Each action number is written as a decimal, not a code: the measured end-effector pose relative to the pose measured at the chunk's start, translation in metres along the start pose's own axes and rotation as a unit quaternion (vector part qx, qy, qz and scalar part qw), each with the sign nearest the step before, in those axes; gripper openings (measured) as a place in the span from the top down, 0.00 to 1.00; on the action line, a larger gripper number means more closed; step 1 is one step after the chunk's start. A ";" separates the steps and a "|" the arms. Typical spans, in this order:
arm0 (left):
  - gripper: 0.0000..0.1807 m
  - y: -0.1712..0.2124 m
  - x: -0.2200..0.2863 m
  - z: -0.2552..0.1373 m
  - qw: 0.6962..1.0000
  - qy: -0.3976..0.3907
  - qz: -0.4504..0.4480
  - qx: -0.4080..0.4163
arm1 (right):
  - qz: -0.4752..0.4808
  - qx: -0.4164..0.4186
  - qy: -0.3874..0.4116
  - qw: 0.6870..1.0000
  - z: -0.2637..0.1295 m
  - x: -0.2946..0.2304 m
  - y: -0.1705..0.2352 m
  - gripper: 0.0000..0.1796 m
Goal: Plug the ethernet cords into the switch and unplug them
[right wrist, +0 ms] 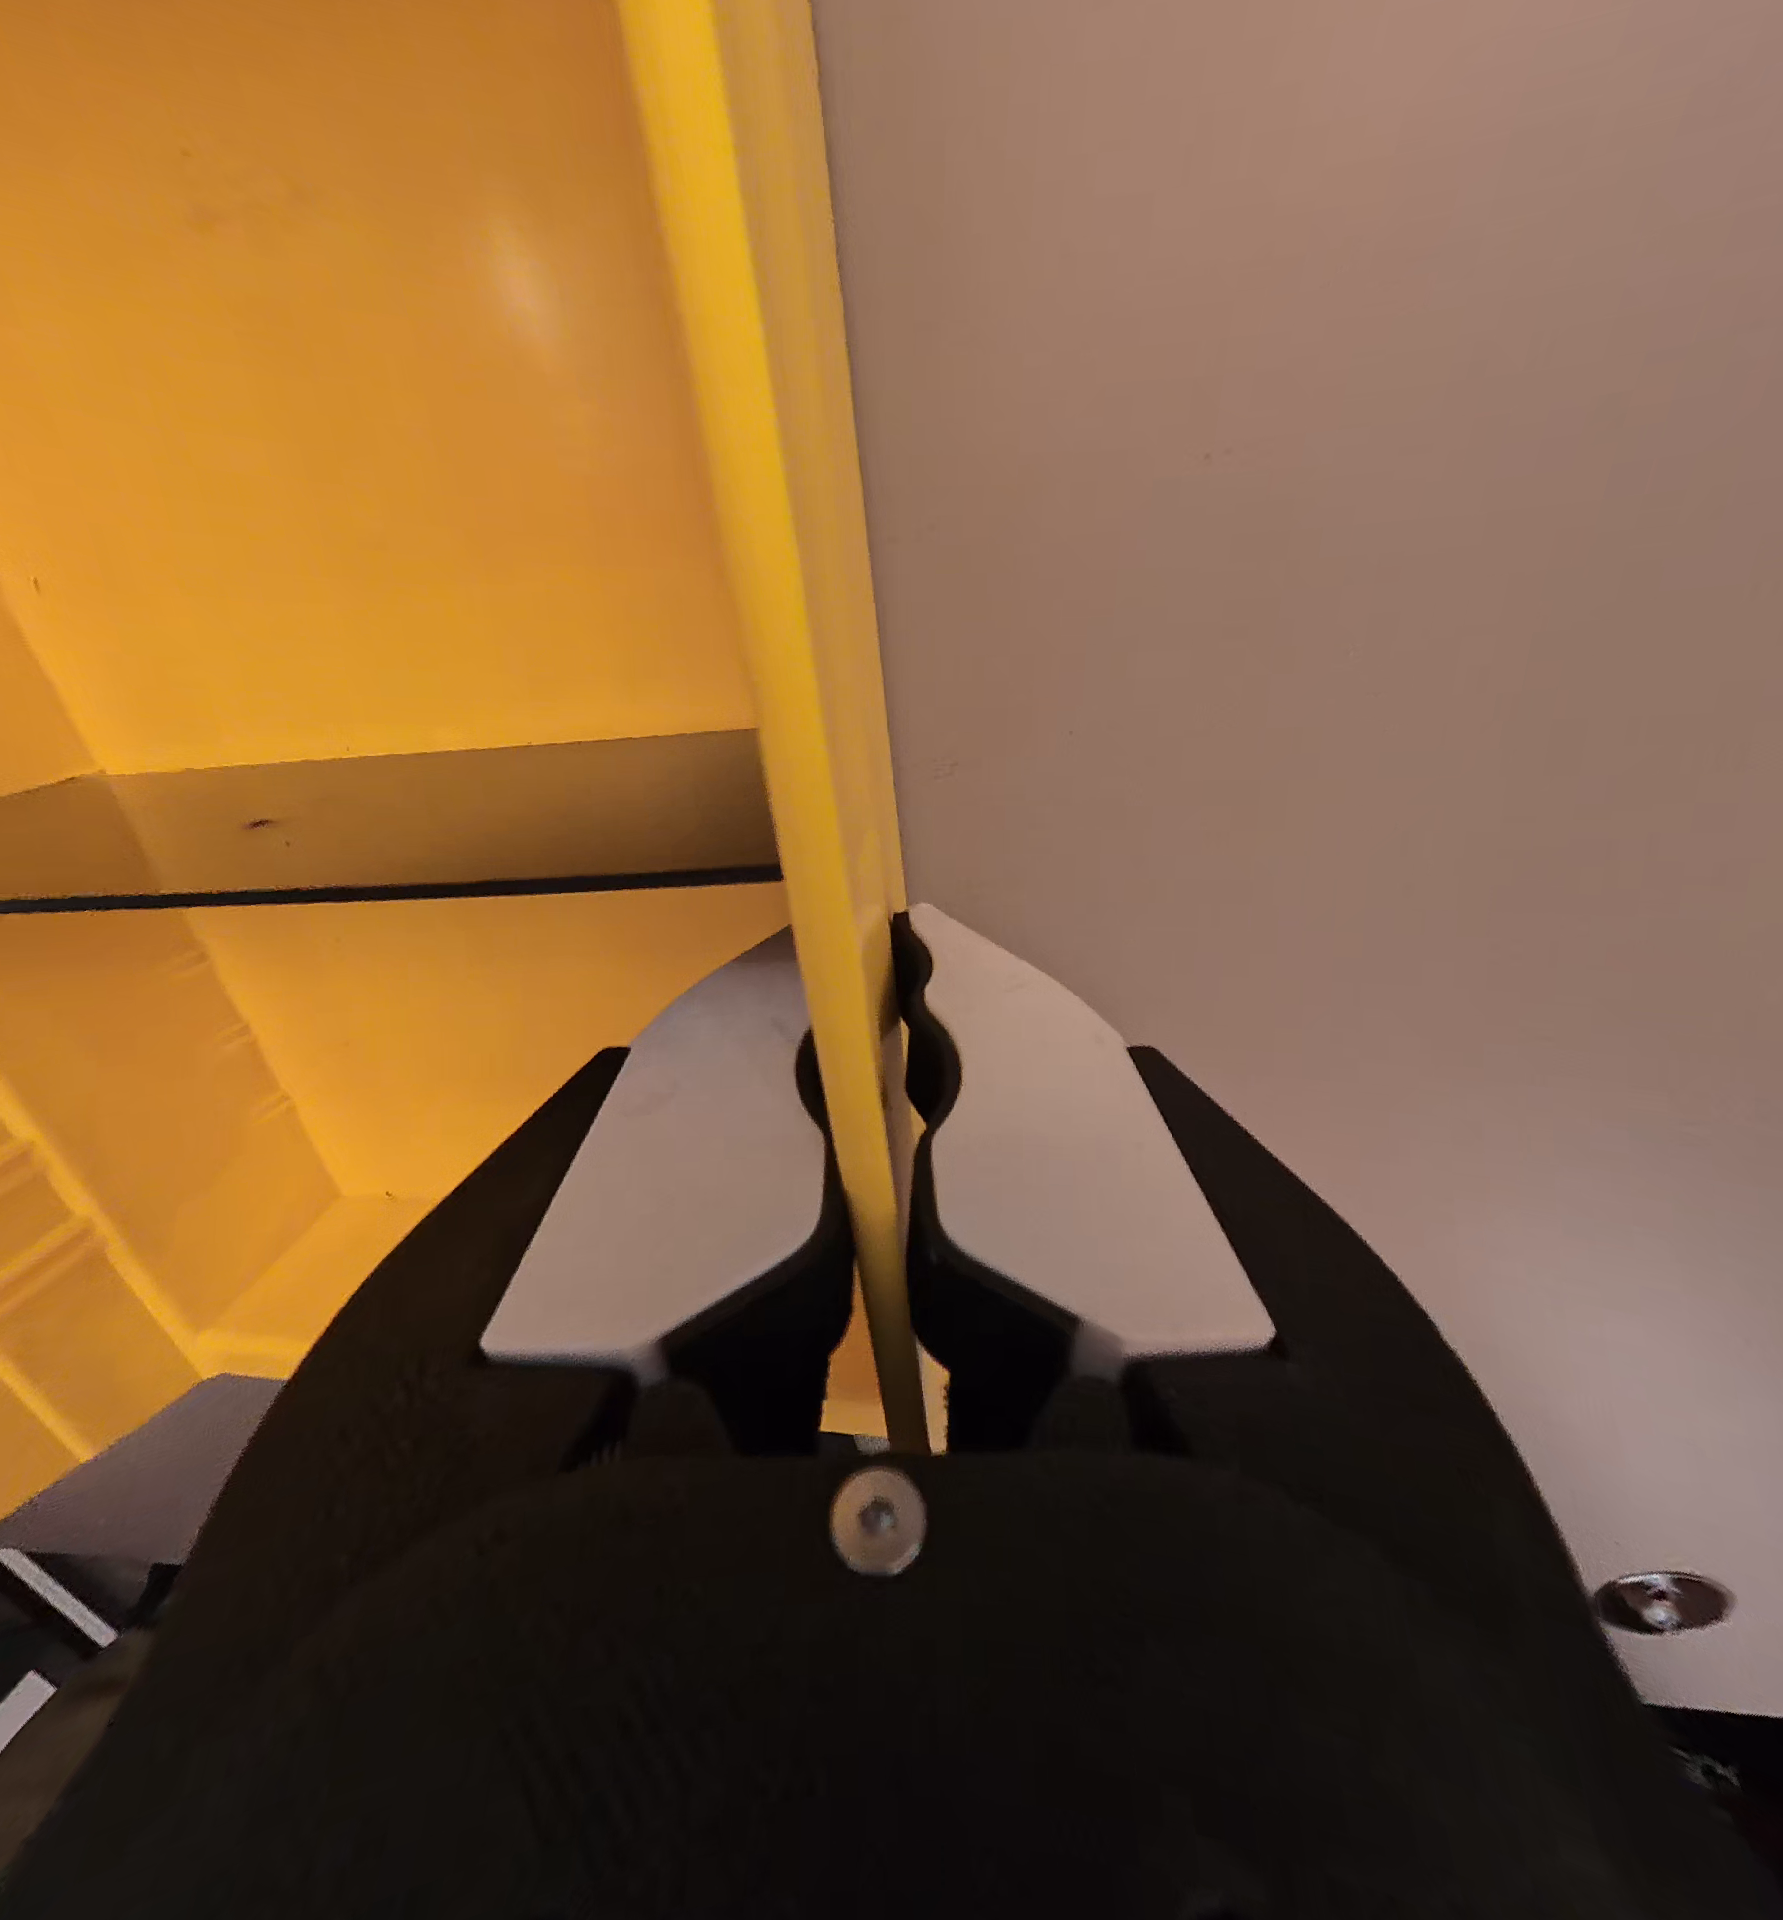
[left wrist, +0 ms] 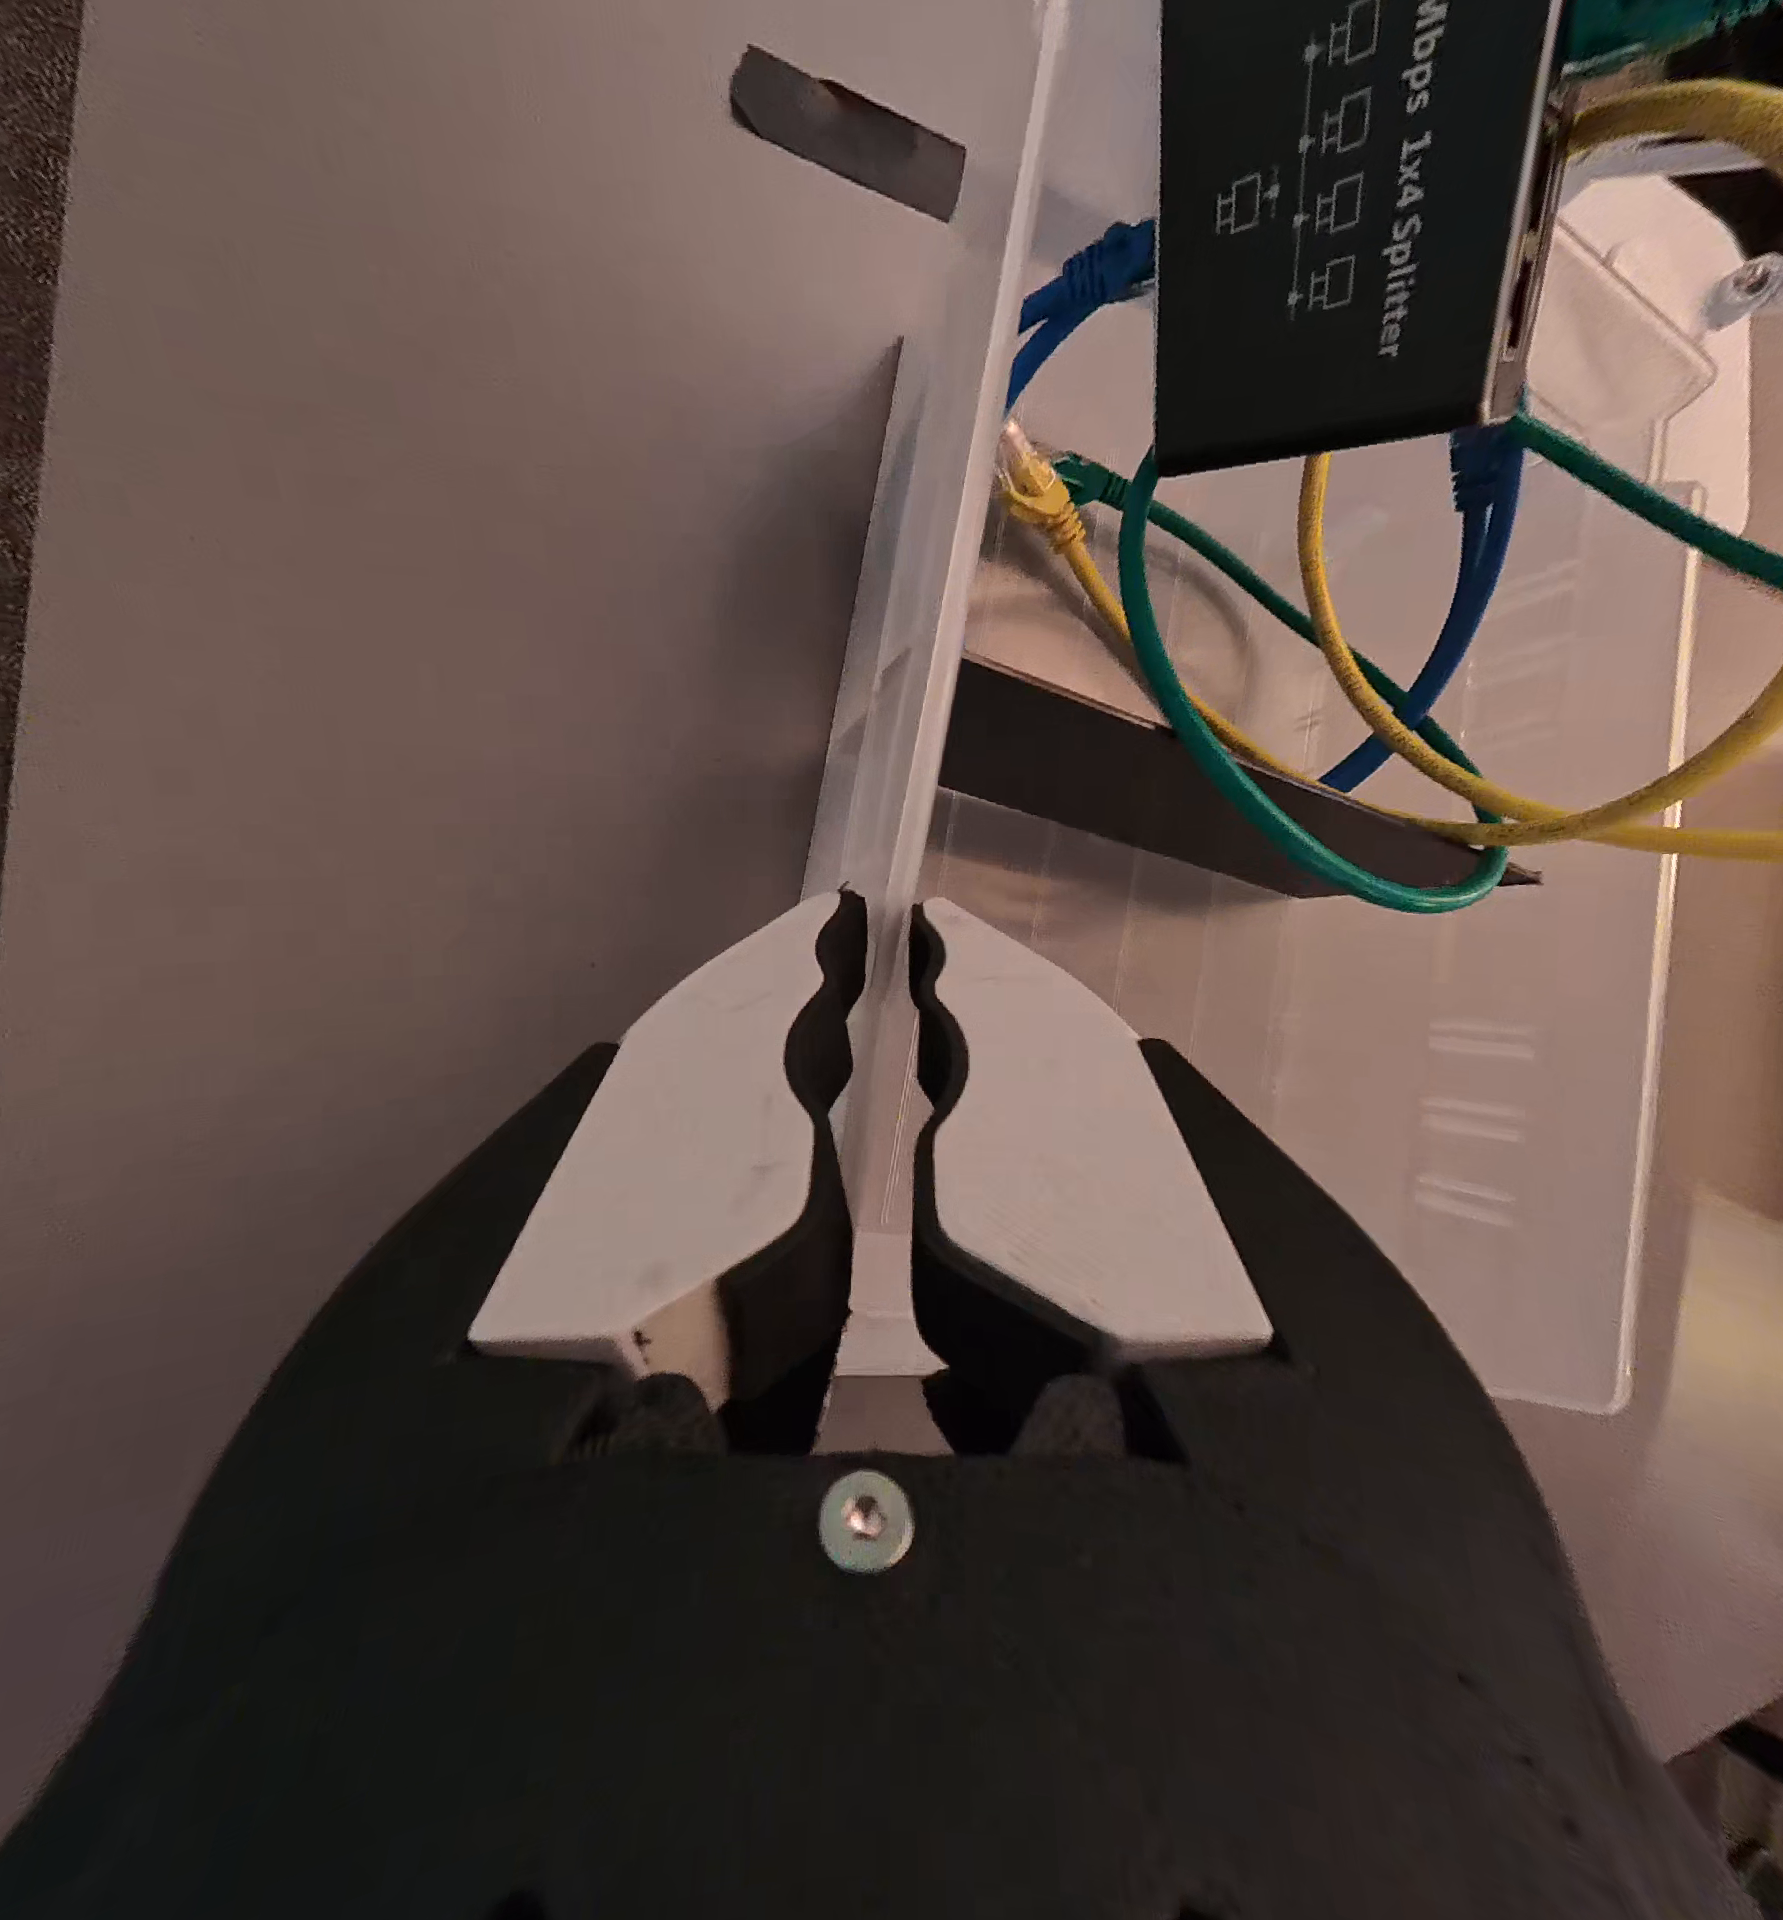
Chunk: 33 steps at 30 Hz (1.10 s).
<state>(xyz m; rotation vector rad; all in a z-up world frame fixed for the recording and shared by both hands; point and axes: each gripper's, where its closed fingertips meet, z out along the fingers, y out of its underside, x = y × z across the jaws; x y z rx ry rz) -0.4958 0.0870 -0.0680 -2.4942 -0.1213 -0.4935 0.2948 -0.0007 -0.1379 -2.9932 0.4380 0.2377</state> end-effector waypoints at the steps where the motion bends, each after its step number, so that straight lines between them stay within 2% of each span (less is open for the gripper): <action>1: 0.96 -0.001 -0.001 0.000 1.000 -0.002 -0.003 0.004 | -0.003 0.000 0.001 1.000 0.000 0.003 0.000 0.97; 7: 0.96 0.004 0.000 -0.002 1.000 -0.017 0.001 -0.003 | -0.019 -0.002 -0.001 1.000 -0.002 0.011 -0.004 0.97; 11: 0.96 0.020 0.007 -0.009 0.999 0.000 0.009 -0.045 | -0.022 -0.003 -0.001 1.000 -0.002 0.013 -0.006 0.97; 17: 0.95 0.025 0.009 -0.012 0.998 0.020 0.004 -0.051 | -0.027 -0.003 0.000 1.000 -0.002 0.014 -0.008 0.97; 19: 0.95 0.025 0.009 -0.012 0.998 0.023 0.005 -0.052 | -0.026 0.000 0.007 1.000 -0.002 0.015 -0.008 0.96; 20: 0.96 0.023 0.010 -0.014 0.999 0.024 0.004 -0.049 | -0.024 0.006 0.006 1.000 -0.003 0.014 -0.009 0.90; 22: 0.98 0.005 0.011 -0.027 1.000 0.022 -0.001 0.003 | -0.028 0.022 0.005 0.999 -0.006 0.011 -0.012 0.81; 24: 0.95 -0.025 0.021 -0.051 0.994 0.032 0.031 0.101 | -0.039 0.050 0.025 0.998 -0.014 0.014 -0.017 0.76; 26: 0.87 -0.054 0.044 -0.078 0.972 0.059 0.101 0.206 | -0.048 0.083 0.034 0.995 -0.027 0.016 -0.021 0.73; 27: 0.79 -0.069 0.058 -0.092 0.953 0.072 0.142 0.256 | -0.056 0.102 0.036 0.993 -0.035 0.017 -0.023 0.70; 29: 0.60 -0.097 0.089 -0.111 0.898 0.101 0.236 0.359 | -0.086 0.152 0.046 0.984 -0.059 0.017 -0.029 0.67; 30: 0.62 -0.109 0.101 -0.115 0.866 0.102 0.281 0.400 | -0.107 0.184 0.049 0.976 -0.073 0.014 -0.032 0.66; 31: 0.64 -0.112 0.110 -0.109 0.846 0.104 0.348 0.391 | -0.132 0.217 0.045 0.966 -0.087 0.009 -0.033 0.66; 33: 0.62 -0.107 0.119 -0.083 0.833 0.133 0.446 0.300 | -0.182 0.280 0.018 0.942 -0.113 -0.007 -0.030 0.67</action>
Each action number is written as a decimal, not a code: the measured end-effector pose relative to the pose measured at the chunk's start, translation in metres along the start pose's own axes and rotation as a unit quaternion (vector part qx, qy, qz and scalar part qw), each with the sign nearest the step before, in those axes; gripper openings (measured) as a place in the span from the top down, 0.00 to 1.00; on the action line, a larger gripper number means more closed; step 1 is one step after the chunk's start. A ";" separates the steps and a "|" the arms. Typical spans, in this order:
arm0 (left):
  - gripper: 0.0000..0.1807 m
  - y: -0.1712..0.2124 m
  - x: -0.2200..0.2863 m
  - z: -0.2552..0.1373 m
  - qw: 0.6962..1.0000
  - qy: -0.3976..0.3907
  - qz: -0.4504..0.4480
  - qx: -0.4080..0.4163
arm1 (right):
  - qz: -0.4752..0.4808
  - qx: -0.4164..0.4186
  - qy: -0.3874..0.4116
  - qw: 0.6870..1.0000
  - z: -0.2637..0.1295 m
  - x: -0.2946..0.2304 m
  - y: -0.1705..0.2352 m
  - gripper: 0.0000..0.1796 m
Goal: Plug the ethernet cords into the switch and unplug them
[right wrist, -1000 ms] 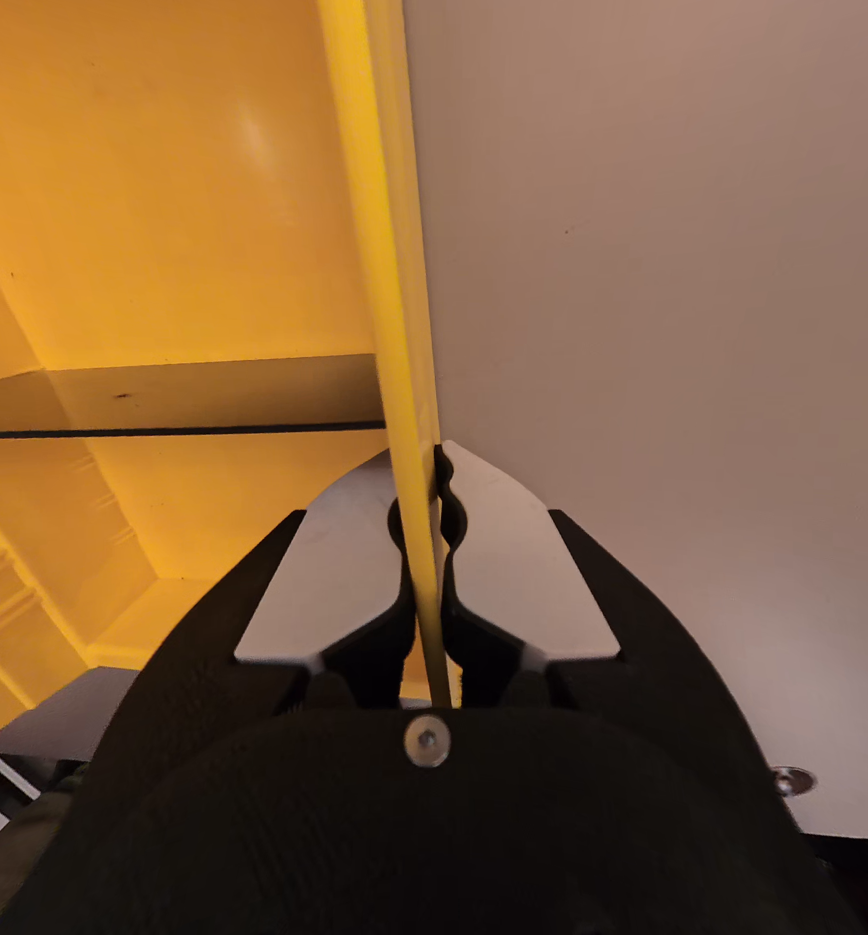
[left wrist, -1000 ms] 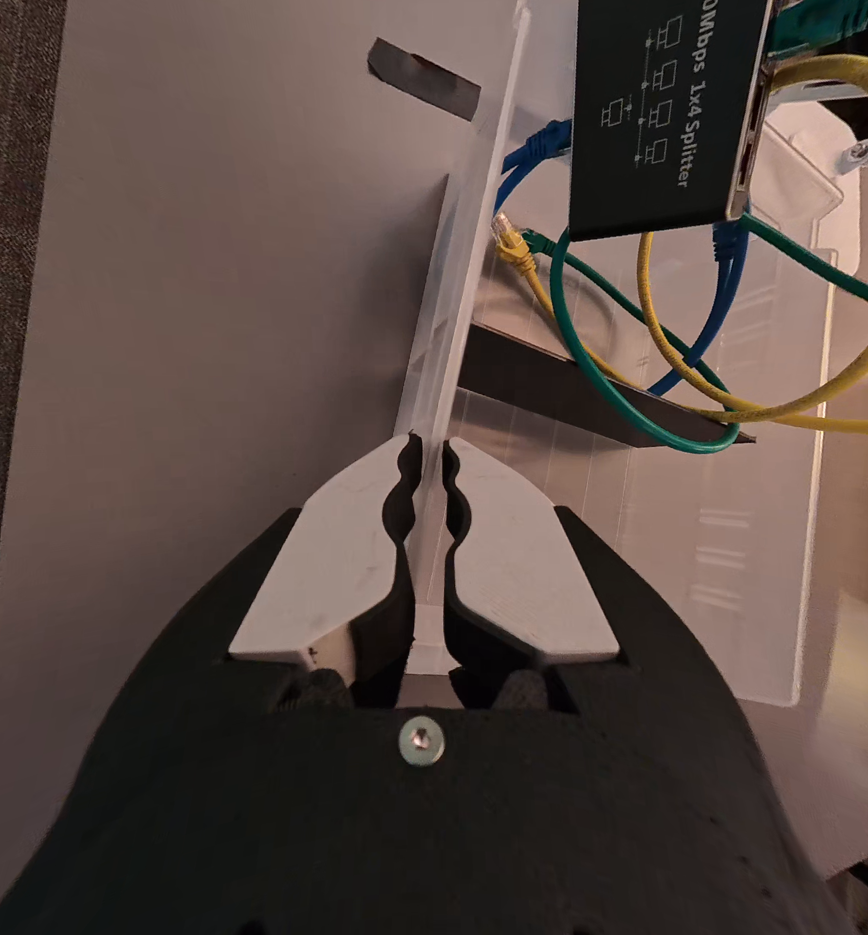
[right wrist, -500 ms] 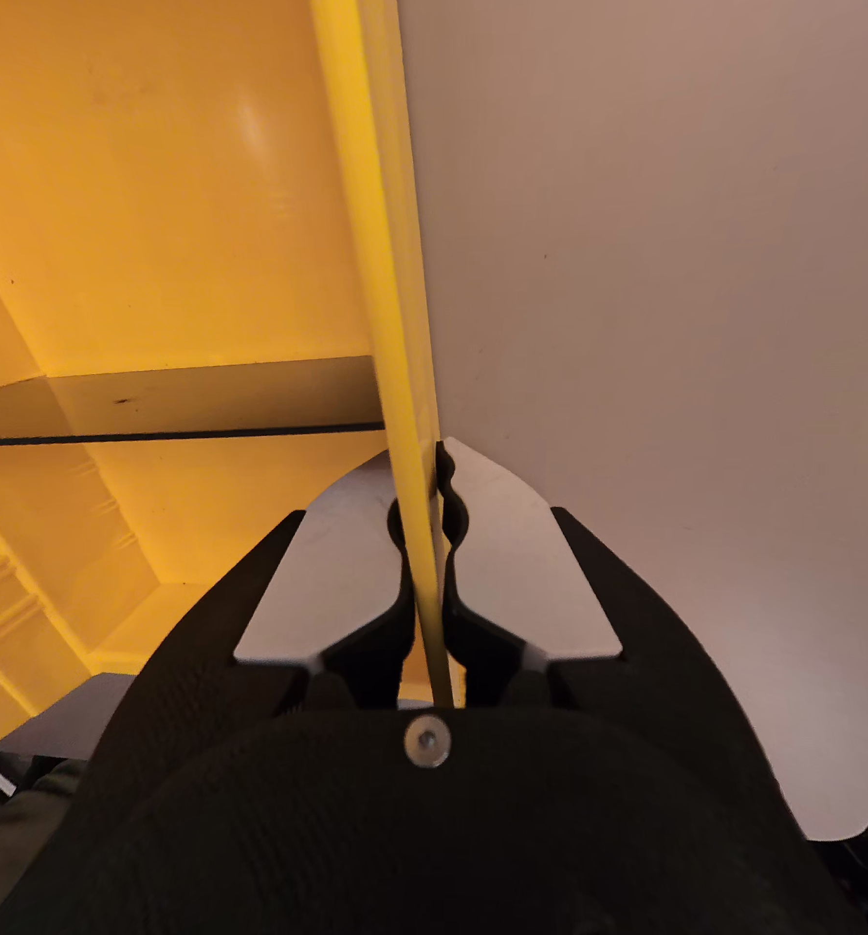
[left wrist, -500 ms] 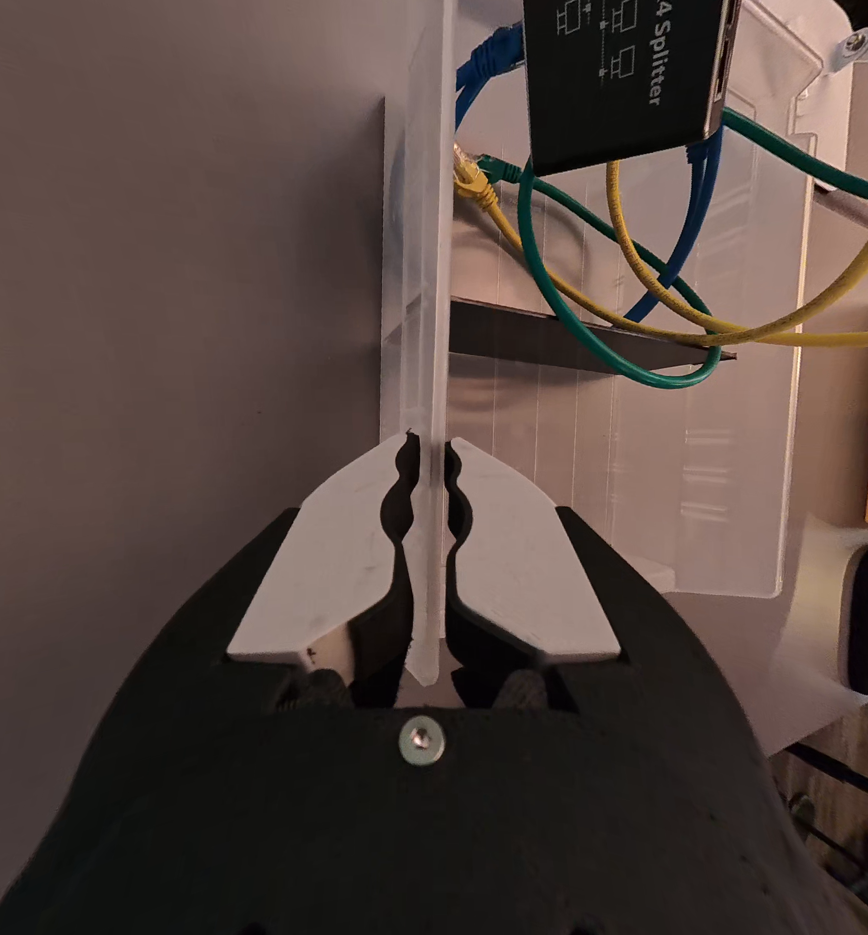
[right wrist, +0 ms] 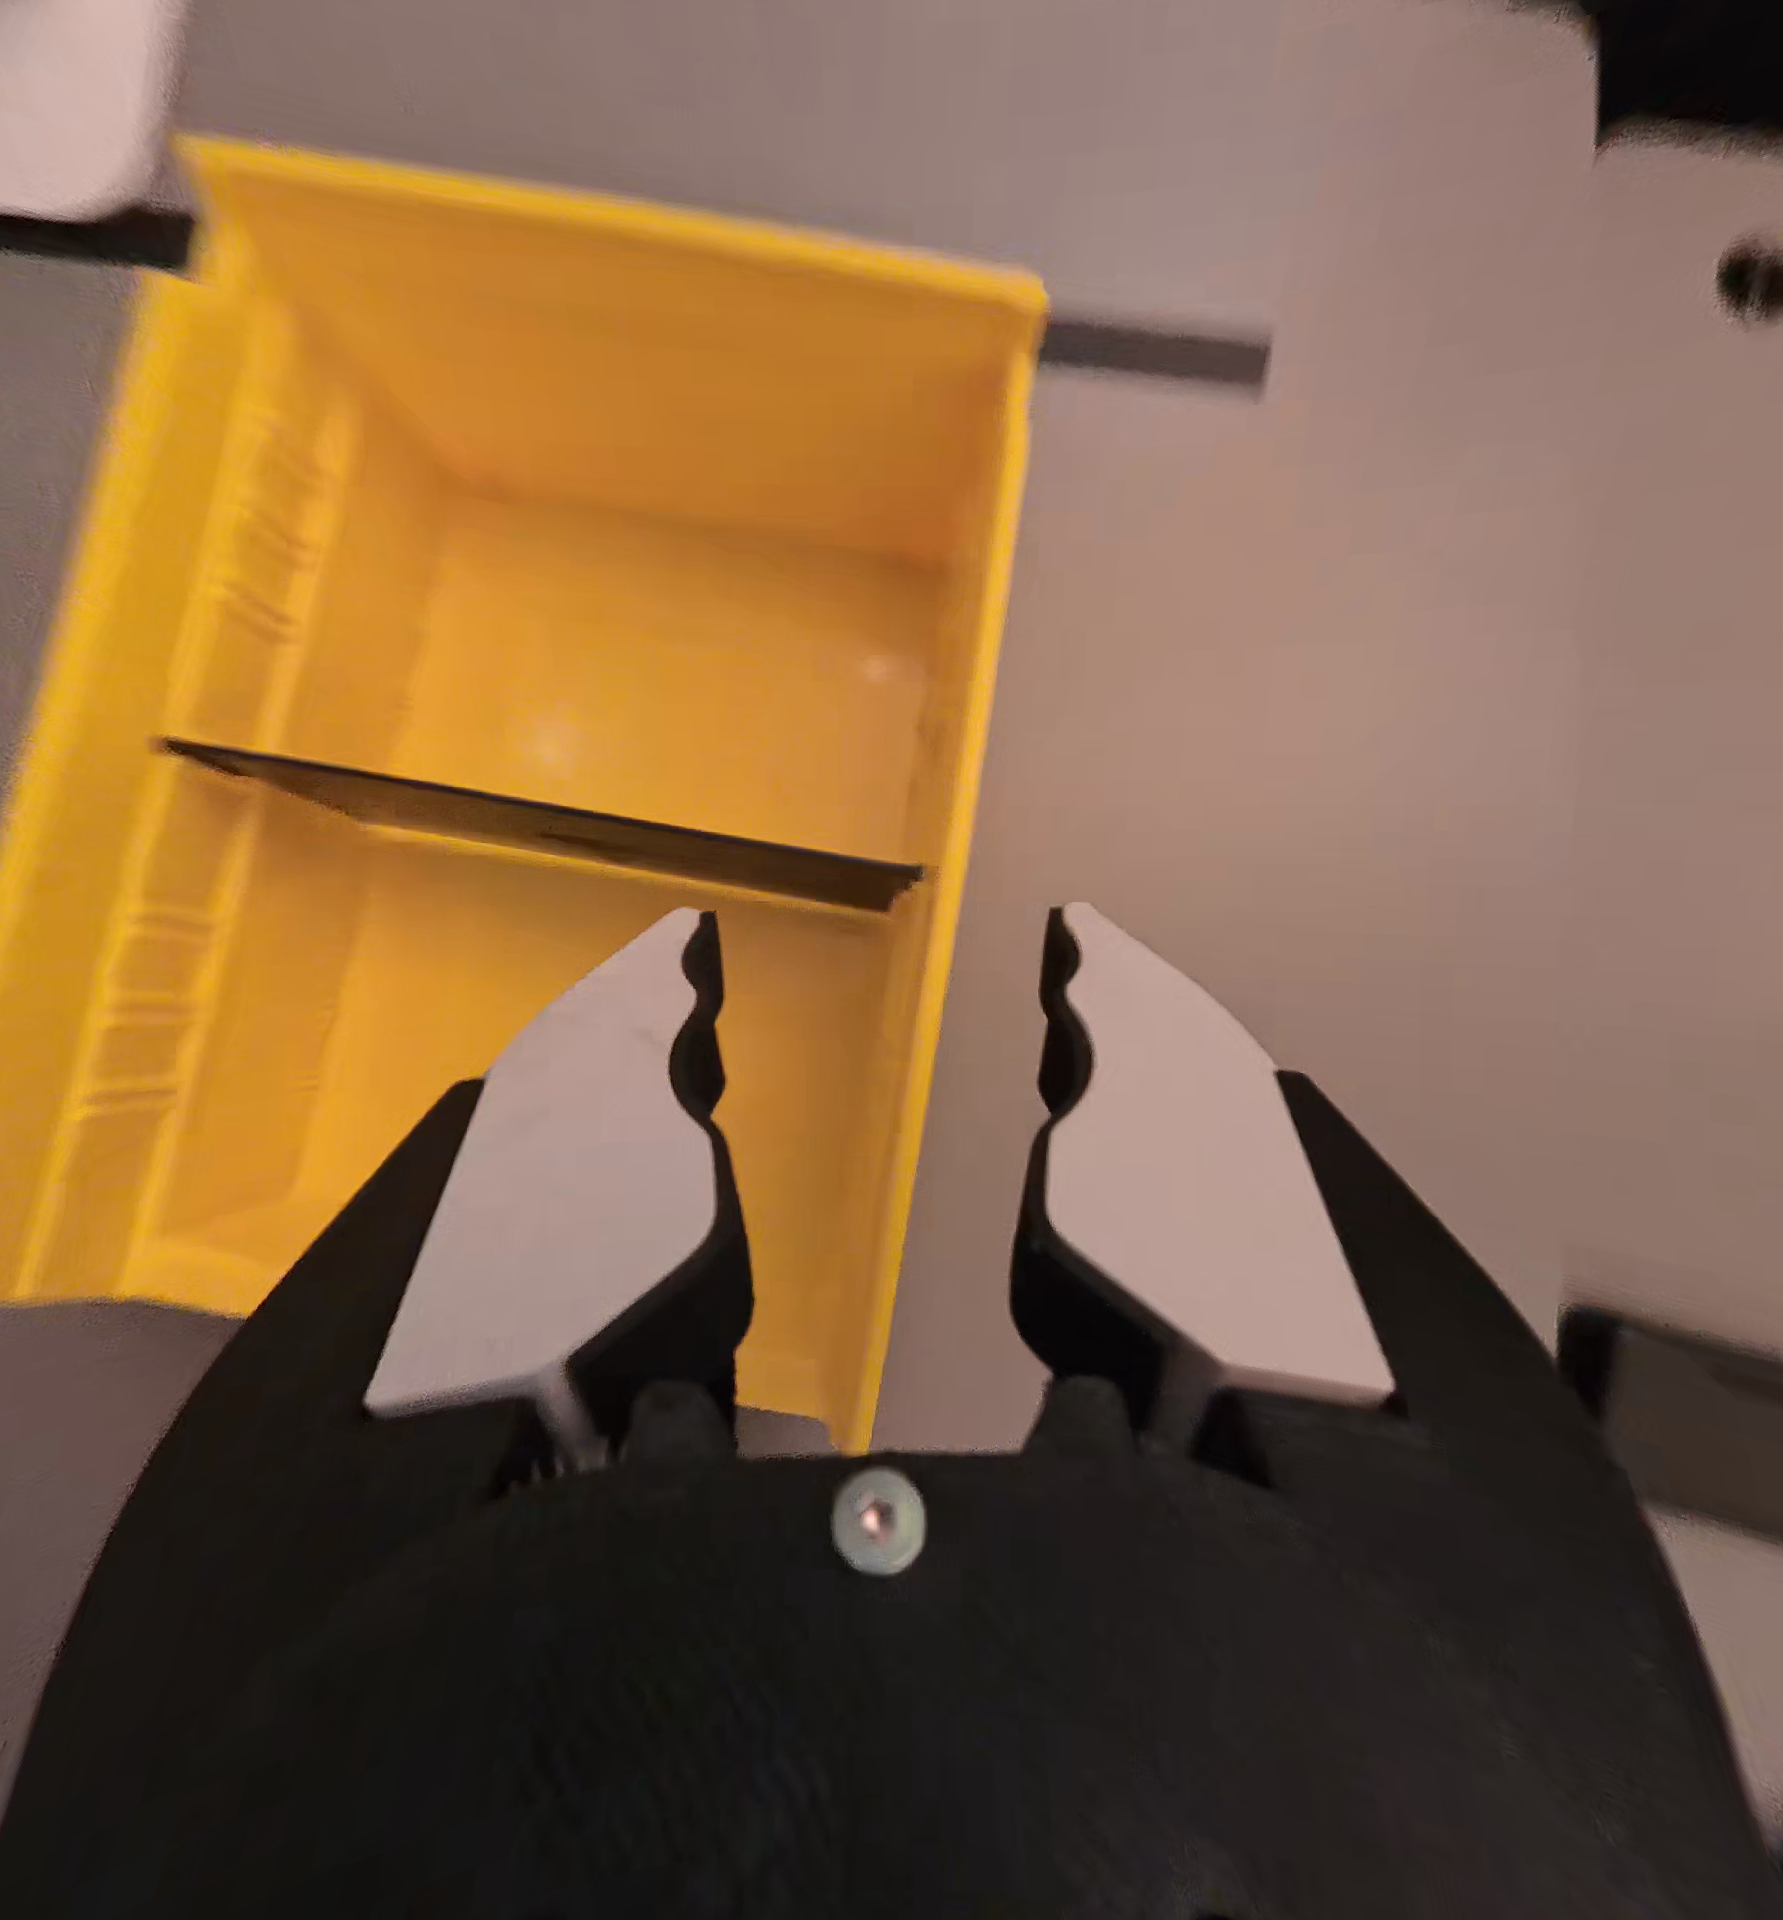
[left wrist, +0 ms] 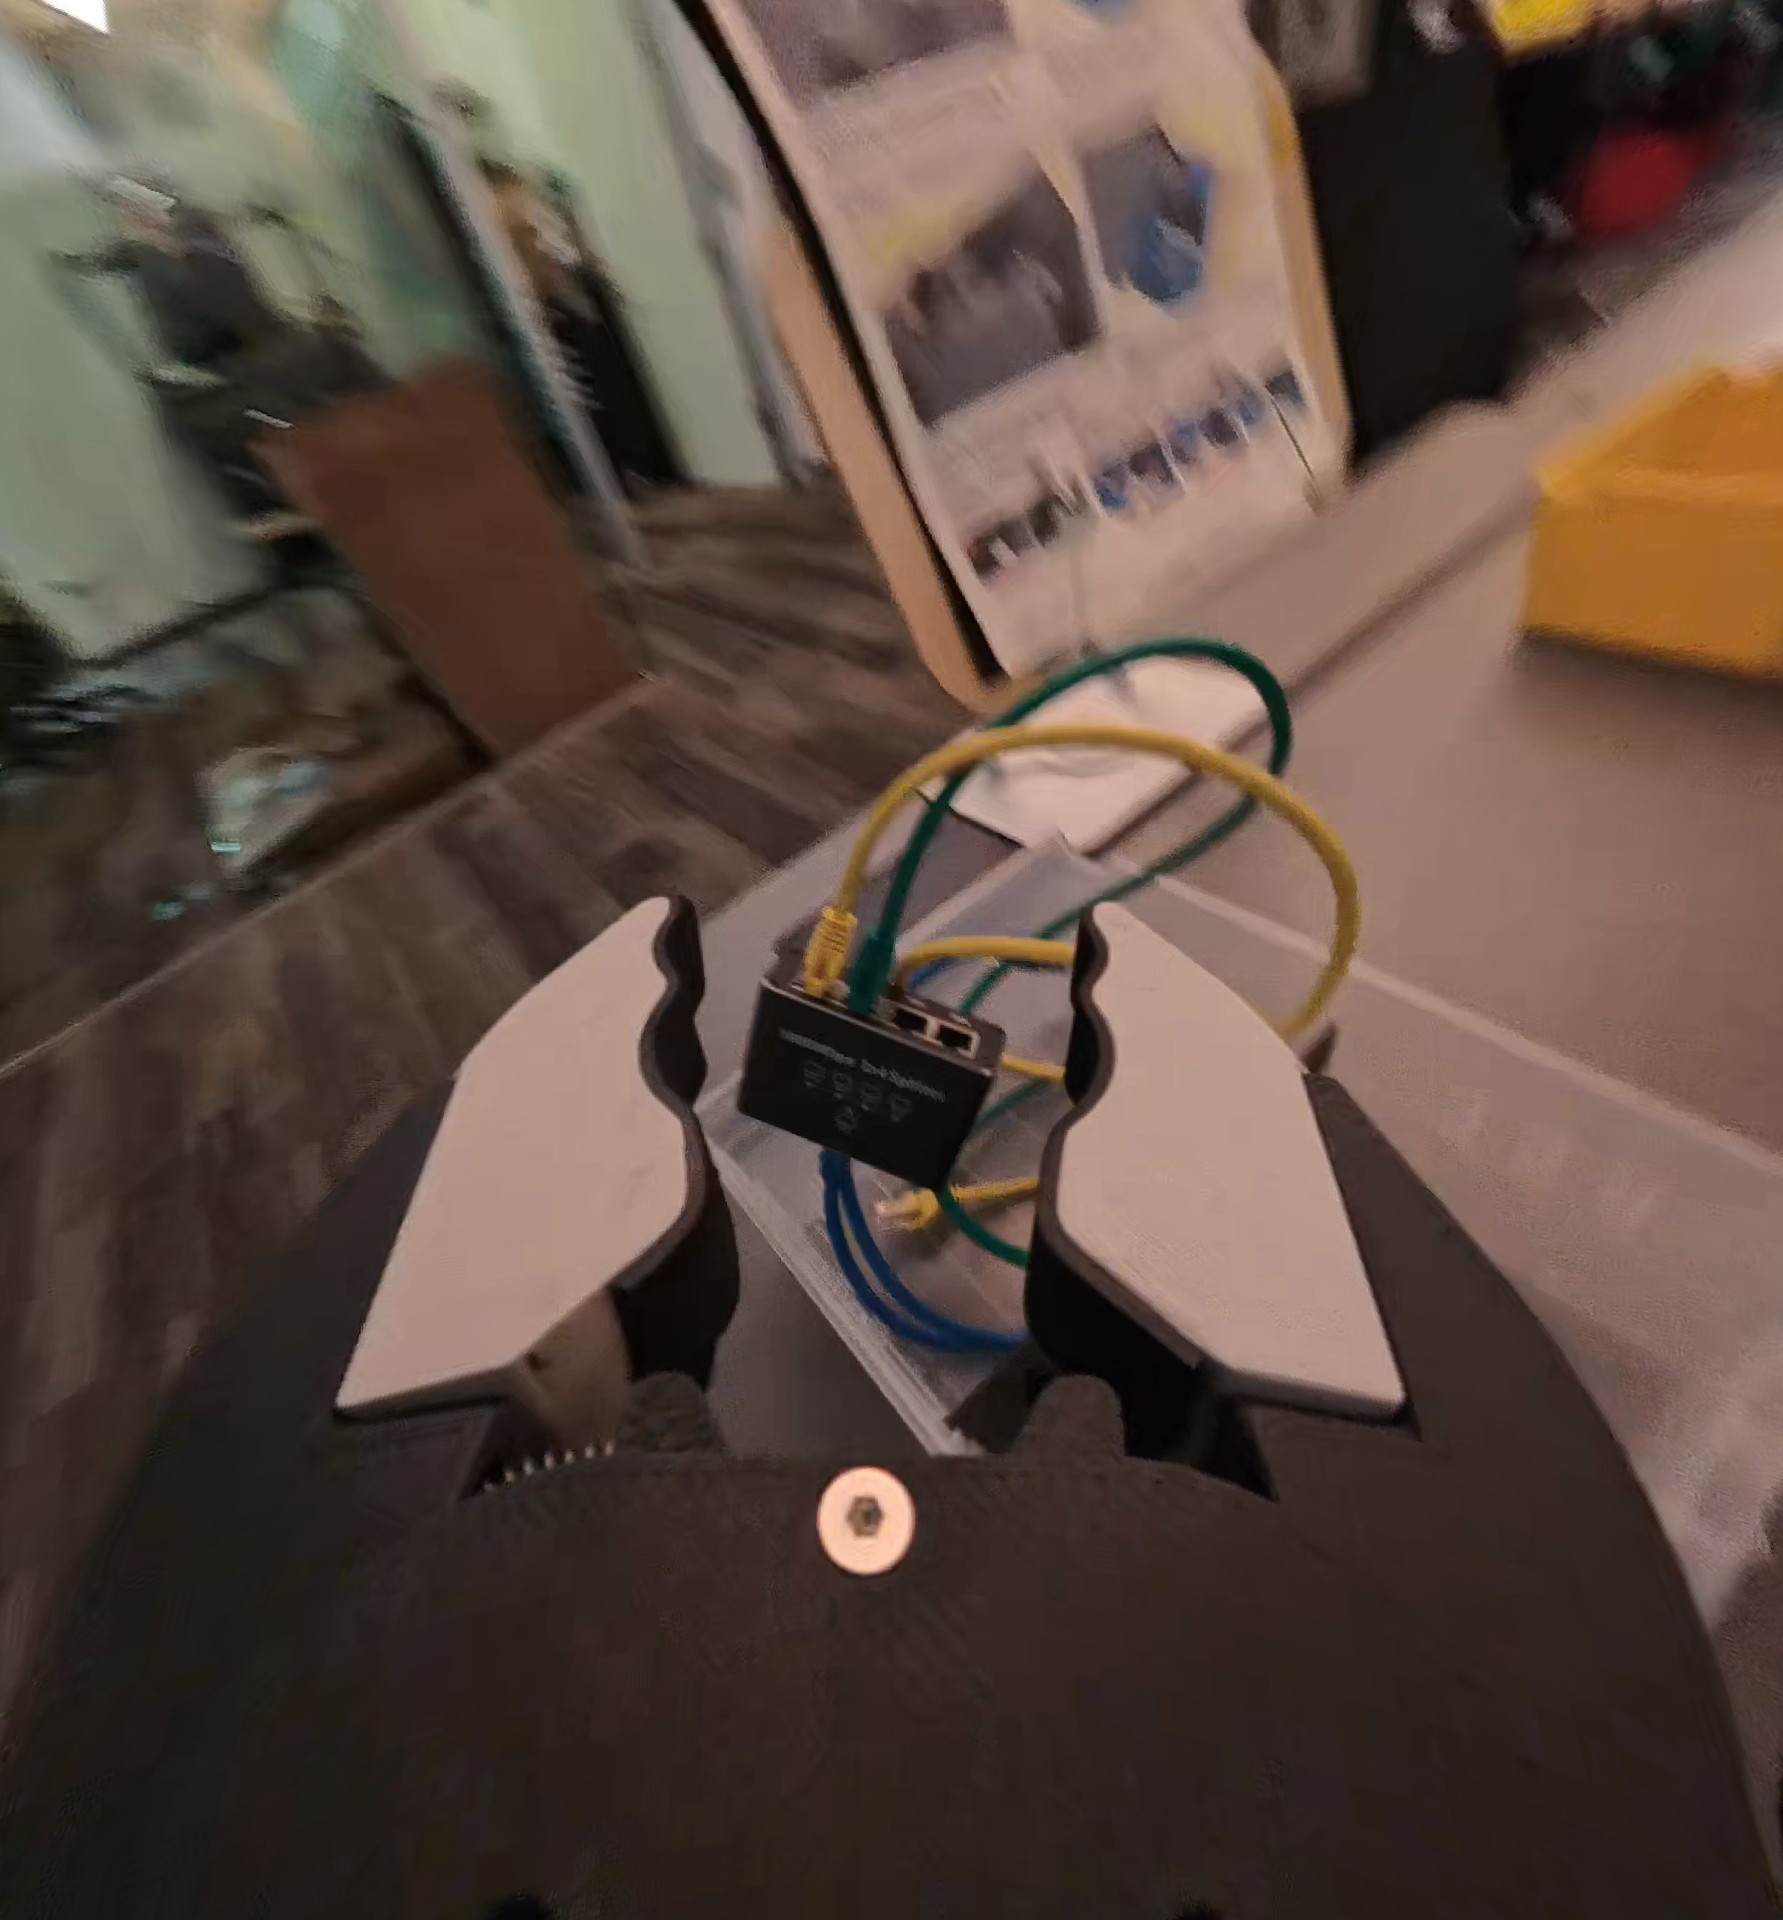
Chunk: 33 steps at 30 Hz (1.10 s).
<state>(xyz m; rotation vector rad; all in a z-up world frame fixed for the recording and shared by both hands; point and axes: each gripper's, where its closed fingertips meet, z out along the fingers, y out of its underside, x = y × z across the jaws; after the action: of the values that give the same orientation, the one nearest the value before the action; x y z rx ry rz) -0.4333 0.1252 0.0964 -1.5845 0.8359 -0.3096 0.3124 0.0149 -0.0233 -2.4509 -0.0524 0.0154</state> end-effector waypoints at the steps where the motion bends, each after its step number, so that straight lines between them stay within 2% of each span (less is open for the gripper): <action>1: 0.63 0.008 0.002 0.009 0.999 0.044 0.010 -0.028 | -0.014 0.029 -0.012 0.999 -0.011 -0.008 -0.004 0.67; 4: 0.59 0.027 -0.006 0.028 0.985 0.143 0.018 -0.090 | -0.043 0.072 -0.037 0.996 -0.040 -0.030 0.002 0.68; 5: 0.61 0.033 -0.009 0.033 0.980 0.171 0.021 -0.102 | -0.045 0.082 -0.061 0.994 -0.049 -0.043 0.007 0.68; 8: 0.60 0.050 -0.024 0.056 0.968 0.224 0.016 -0.110 | 0.000 0.123 -0.225 0.967 -0.088 -0.109 0.019 0.68; 10: 0.60 0.065 -0.031 0.069 0.957 0.266 0.003 -0.116 | 0.016 0.166 -0.293 0.942 -0.117 -0.142 0.021 0.69; 12: 0.61 0.076 -0.032 0.079 0.938 0.326 -0.023 -0.116 | 0.007 0.193 -0.323 0.926 -0.139 -0.165 0.025 0.69; 14: 0.59 0.081 -0.028 0.081 0.903 0.409 -0.069 -0.114 | 0.003 0.210 -0.348 0.913 -0.154 -0.183 0.030 0.69; 16: 0.61 0.081 -0.037 0.095 0.887 0.443 -0.096 -0.089 | 0.012 0.217 -0.386 0.897 -0.164 -0.199 0.034 0.69; 21: 0.71 0.082 -0.038 0.094 0.805 0.575 -0.133 -0.059 | 0.026 0.215 -0.437 0.873 -0.169 -0.230 0.037 0.70; 25: 0.70 0.088 -0.029 0.102 0.783 0.607 -0.113 -0.078 | -0.002 0.196 -0.440 0.876 -0.169 -0.249 0.044 0.70; 27: 0.70 0.098 -0.016 0.100 0.769 0.624 -0.082 -0.113 | -0.017 0.193 -0.436 0.879 -0.170 -0.255 0.045 0.70; 29: 0.69 0.107 -0.006 0.104 0.774 0.619 -0.046 -0.128 | -0.025 0.196 -0.445 0.874 -0.176 -0.262 0.043 0.71; 33: 0.69 0.115 0.007 0.101 0.760 0.638 -0.017 -0.123 | -0.027 0.203 -0.459 0.865 -0.180 -0.269 0.039 0.72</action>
<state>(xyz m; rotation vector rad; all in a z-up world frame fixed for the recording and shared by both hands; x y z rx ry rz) -0.4029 0.1986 -0.0354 -1.4907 1.9334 -1.4584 0.0498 -0.1414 0.0900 -1.8135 -0.4806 1.0555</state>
